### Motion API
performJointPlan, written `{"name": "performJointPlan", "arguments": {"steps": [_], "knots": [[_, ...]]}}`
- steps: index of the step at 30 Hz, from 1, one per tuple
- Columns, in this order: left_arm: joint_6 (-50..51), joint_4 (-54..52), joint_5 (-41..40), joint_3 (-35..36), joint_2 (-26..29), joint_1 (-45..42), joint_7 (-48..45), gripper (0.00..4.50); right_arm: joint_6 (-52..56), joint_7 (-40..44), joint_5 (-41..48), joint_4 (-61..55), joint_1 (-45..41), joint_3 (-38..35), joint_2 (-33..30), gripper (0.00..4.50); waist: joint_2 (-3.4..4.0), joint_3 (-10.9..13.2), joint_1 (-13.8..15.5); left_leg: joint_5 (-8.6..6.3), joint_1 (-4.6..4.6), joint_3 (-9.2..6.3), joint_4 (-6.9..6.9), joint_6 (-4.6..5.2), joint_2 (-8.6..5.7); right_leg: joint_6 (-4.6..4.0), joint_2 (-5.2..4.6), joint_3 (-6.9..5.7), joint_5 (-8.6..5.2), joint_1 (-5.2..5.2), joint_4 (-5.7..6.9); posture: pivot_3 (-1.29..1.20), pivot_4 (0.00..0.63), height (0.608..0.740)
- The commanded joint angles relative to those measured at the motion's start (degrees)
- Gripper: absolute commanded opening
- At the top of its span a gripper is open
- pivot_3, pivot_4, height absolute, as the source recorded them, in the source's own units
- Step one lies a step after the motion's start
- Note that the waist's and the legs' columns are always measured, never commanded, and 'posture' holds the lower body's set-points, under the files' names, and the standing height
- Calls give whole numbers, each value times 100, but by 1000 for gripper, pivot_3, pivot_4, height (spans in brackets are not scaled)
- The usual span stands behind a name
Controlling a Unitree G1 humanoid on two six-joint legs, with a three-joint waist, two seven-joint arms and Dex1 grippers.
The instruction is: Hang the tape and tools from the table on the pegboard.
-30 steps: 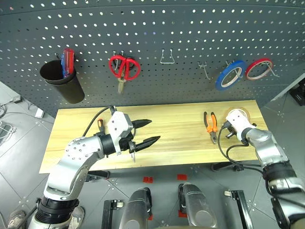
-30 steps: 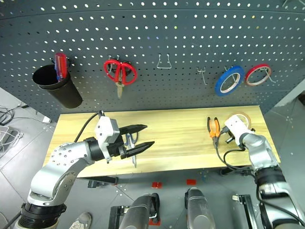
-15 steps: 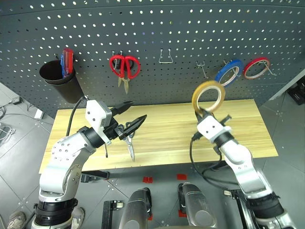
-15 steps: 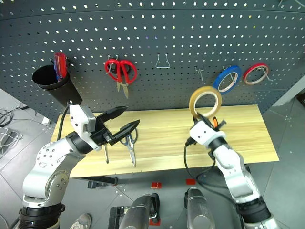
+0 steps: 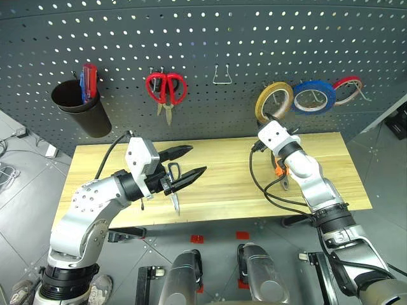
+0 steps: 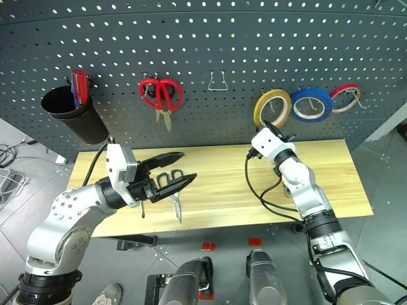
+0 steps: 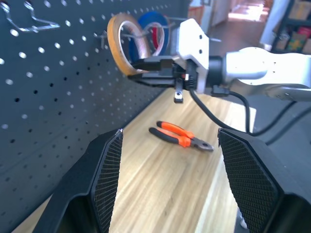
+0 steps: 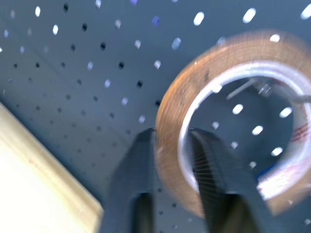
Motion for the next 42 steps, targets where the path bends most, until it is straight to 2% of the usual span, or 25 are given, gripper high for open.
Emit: {"name": "performJointPlan", "arguments": {"steps": [1,4,6,7,11,16,24,37,40,42], "knots": [[1,-87,-44,114,179,132,-106,3320,256,191,267,-610,483,-157,58,2651,0,0,4,0,-3,-1,1,0,0,0,0,-1,0,-2,1,-236,279,740],[-189,98,247,137,511,459,-330,3320,1292,439,567,-1402,1227,-314,218,3615,1,-1,10,0,-5,-3,-4,0,3,0,-1,-4,0,-4,0,-243,285,740],[-436,256,518,70,831,748,-600,3320,2324,440,661,-1848,1547,-462,432,4287,2,-1,8,-1,-5,-4,-6,1,5,0,-1,-3,0,-6,-1,-246,286,740],[-565,348,651,28,1006,905,-765,3320,2917,315,671,-1976,1588,-581,599,4480,2,0,-8,-1,-5,-2,-3,1,5,-1,-1,-1,0,-6,1,-255,293,740],[-954,612,976,-97,1403,1286,-1213,3320,4676,-92,893,-1926,1264,-1059,1219,4480,1,0,-84,-13,-2,-1,0,27,3,-15,-10,5,6,-25,37,-265,294,740],[-974,628,981,-207,1274,1158,-1202,3320,5302,-533,1091,-950,516,-1528,1490,4480,0,0,-89,-11,-5,0,-1,29,1,-23,-12,4,5,-37,47,-256,291,740],[-963,591,1020,-295,1144,1090,-1131,3320,4951,-1039,1408,775,-418,-1976,1449,4480,0,0,-127,-8,-49,15,2,30,-1,-23,-11,9,5,-83,63,-246,290,740],[-1012,657,1027,-209,1010,990,-993,3320,4229,-976,1824,2951,-1315,-2156,1122,4480,-5,-4,-173,-5,-47,19,7,35,-1,-22,-9,11,5,-80,68,-242,286,740],[-1008,650,1019,-203,999,996,-979,3320,4108,-983,1850,3293,-1429,-2123,1050,3919,-9,-6,-173,-5,-47,19,8,35,0,-22,-9,10,5,-78,68,-239,286,740],[-976,637,976,-165,966,1010,-949,3320,4040,-962,1839,3413,-1454,-2075,1032,3262,-16,-11,-171,-5,-47,19,9,34,0,-22,-9,10,5,-77,68,-239,285,740]]}}
